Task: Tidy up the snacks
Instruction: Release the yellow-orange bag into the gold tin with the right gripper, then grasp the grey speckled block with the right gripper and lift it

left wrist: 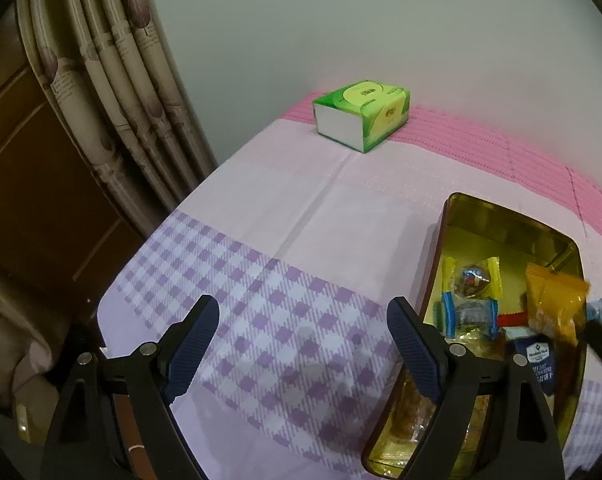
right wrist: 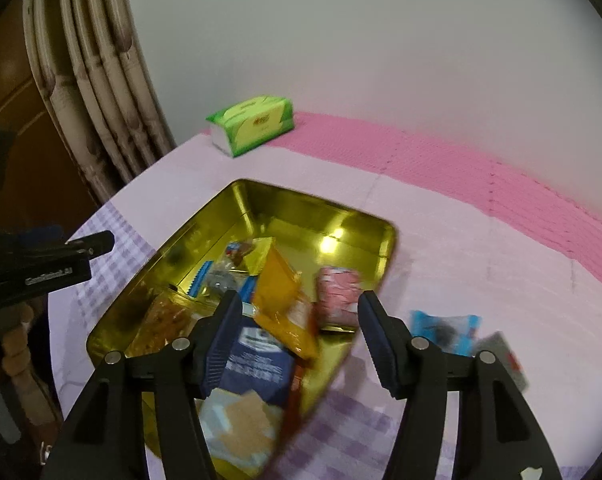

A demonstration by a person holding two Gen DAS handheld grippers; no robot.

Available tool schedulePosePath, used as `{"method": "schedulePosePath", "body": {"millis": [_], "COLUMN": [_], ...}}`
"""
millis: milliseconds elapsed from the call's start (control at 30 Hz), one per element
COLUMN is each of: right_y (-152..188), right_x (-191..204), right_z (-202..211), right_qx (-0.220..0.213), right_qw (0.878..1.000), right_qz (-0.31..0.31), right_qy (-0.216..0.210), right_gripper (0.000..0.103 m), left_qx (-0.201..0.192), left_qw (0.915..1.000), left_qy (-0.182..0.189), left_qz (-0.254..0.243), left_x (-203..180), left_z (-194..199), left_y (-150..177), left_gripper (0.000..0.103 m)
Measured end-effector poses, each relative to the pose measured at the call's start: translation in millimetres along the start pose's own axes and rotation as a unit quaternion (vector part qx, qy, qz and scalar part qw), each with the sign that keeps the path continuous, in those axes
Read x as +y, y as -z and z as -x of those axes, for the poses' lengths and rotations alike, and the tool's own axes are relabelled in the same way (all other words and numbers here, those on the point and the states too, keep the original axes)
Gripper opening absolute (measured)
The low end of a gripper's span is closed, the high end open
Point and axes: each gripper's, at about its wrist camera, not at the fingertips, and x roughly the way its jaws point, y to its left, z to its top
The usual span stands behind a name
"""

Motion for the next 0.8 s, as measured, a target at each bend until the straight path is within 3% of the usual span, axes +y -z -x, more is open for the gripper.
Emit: {"method": "schedulePosePath", "body": {"millis": [200,433,800], "right_y": [11,33,49], "right_x": [-52,-108,-123], "right_z": [29,31,-5], "right_qx": [-0.015,0.007,0.046], "right_qw": [0.999,0.995,0.995], "right_qz": [-0.016,-0.033,-0.006], "right_qy": [0.046,0.089,0.084], "right_gripper": [0.062,0.063,0.063], "left_qx": [0.001,-0.003,-0.004], "left_qw": [0.9999,0.9997,0.9984], "left_qy": [0.012,0.021,0.046], "left_qz": [0.0,-0.011,-0.034], "left_x": [-4,-12,-29], "left_z": [2,5,8], "left_y": [1,4,7], "left_gripper": [0.086,0.086,0.086]}}
